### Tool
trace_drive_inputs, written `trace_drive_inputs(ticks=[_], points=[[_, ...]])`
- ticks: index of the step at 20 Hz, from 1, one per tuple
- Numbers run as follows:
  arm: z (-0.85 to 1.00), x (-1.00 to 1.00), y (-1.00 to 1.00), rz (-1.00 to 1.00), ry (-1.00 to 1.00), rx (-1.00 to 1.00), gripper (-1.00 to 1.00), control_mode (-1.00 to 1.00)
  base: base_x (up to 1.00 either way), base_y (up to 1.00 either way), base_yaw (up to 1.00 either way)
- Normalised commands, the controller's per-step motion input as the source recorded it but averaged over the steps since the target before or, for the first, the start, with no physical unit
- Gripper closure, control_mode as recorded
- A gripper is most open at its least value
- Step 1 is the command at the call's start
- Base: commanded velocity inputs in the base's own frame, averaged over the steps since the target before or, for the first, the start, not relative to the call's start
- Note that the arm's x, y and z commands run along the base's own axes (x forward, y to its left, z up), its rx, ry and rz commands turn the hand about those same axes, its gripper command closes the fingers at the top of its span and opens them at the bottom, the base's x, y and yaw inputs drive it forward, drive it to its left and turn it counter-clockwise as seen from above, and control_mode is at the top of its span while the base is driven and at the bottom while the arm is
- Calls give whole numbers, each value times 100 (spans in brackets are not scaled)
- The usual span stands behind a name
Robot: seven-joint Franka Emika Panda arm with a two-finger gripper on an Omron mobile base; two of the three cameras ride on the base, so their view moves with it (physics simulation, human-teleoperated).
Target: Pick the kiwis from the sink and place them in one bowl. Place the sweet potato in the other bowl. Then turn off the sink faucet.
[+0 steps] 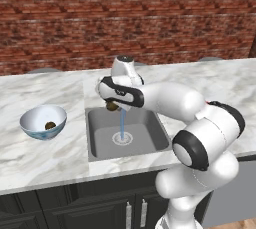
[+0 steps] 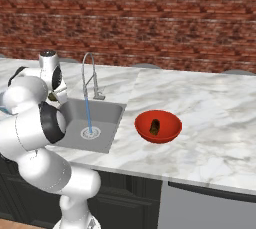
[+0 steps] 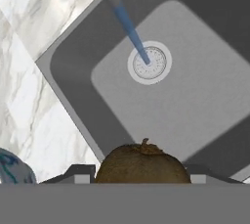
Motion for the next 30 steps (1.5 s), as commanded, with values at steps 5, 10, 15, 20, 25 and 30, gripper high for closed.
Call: trace_drive_inputs(ticks=[5,10,15,20,25,30], points=[[21,-14,36,0,0,3,100,-100,0,0,0],[16,-19,40,0,0,0,100,-100,0,0,0],[7,-12,49,0,2,0,100,-100,0,0,0],[0,0,62,0,5,0,100,-100,0,0,0],[5,0,59,0,3,0,100,-100,0,0,0],[13,0,47,0,0,0,100,-100,0,0,0]])
